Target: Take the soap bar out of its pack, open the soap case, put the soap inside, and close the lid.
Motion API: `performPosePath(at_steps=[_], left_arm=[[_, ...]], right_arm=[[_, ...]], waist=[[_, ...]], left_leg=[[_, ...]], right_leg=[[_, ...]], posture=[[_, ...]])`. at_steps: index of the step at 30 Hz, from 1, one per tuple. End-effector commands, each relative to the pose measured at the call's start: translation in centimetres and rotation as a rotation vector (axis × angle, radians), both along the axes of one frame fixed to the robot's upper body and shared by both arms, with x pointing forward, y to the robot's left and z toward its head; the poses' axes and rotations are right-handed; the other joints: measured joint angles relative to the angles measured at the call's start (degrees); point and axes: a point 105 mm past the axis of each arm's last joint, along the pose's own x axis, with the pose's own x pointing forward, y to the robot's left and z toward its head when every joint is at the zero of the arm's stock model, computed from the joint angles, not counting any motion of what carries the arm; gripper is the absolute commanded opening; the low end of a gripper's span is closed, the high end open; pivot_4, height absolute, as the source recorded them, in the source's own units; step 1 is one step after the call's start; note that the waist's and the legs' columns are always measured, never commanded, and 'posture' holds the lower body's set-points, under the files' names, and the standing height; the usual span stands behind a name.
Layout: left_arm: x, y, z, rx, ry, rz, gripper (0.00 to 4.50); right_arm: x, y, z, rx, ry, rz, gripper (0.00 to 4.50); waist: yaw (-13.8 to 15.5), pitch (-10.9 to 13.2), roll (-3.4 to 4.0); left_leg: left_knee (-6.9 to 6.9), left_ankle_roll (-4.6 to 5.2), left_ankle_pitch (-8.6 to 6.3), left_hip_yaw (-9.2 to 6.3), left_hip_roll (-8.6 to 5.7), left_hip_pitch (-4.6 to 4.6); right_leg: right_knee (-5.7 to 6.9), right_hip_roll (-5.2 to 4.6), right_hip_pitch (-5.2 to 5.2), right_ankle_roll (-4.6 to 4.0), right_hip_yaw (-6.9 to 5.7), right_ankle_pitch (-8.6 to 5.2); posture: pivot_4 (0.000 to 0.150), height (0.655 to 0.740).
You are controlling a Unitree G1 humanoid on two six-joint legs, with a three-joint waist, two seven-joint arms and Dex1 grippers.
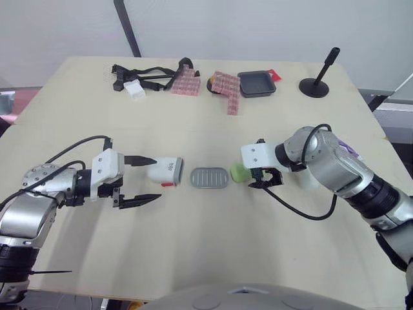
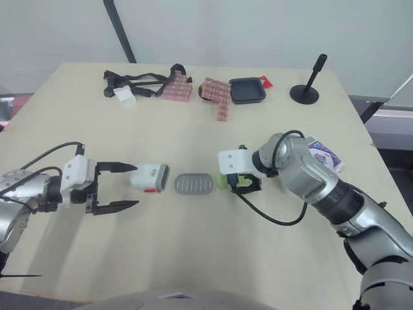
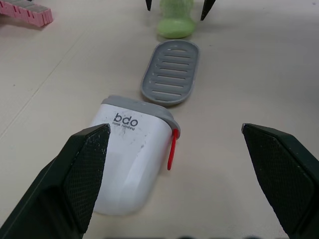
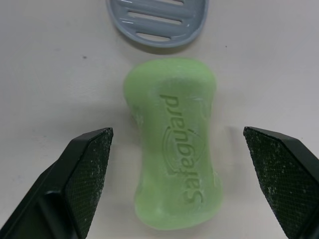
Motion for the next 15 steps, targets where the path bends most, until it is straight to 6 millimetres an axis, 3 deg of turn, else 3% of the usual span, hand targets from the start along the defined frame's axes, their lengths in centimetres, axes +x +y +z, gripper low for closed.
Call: performPosePath(at_steps=[1,10,15], left_arm=[[0.1,0.6,0.7,-0.005,-0.043,0.018,4.49],[0.8,1.9,-0.1,0.073,-0.085,0.031,4.49],[0.8,1.3,0.2,0.044,-0.091,0.024,4.49]], right_arm=[[0.1,0.4,0.7,0.001,-0.018,0.007,4.50],[0.9,1.0,0.9,0.026,0.014,-0.048,4.50],[1.0,1.0,0.8,0.018,0.018,-0.037,4.50]], waist=[[0.0,0.0,0.00],[0.1,0.0,0.00],[0.3,0.0,0.00]], left_leg=[[0.00,0.00,0.00,0.00,0.00,0.02],[0.01,0.01,0.01,0.00,0.00,0.04],[0.01,0.02,0.01,0.00,0.00,0.02]], right_leg=[[0.00,0.00,0.00,0.00,0.00,0.00],[0.07,0.00,-0.02,0.00,0.00,0.00],[0.16,0.00,-0.05,-0.01,-0.01,0.01]], posture=[[0.150,0.7400],[0.150,0.7400],[0.150,0.7400]])
